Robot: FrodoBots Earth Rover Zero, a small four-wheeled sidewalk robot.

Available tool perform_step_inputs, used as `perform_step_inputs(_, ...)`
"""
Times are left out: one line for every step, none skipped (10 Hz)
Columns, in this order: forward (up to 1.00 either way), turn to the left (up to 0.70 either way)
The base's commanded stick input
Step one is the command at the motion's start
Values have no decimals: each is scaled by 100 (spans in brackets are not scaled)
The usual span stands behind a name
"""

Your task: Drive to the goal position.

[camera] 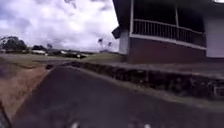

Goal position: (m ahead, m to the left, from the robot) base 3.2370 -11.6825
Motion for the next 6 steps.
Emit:
perform_step_inputs(0,-70)
perform_step_inputs(0,-70)
perform_step_inputs(0,-70)
perform_step_inputs(0,-70)
perform_step_inputs(0,-70)
perform_step_inputs(0,-70)
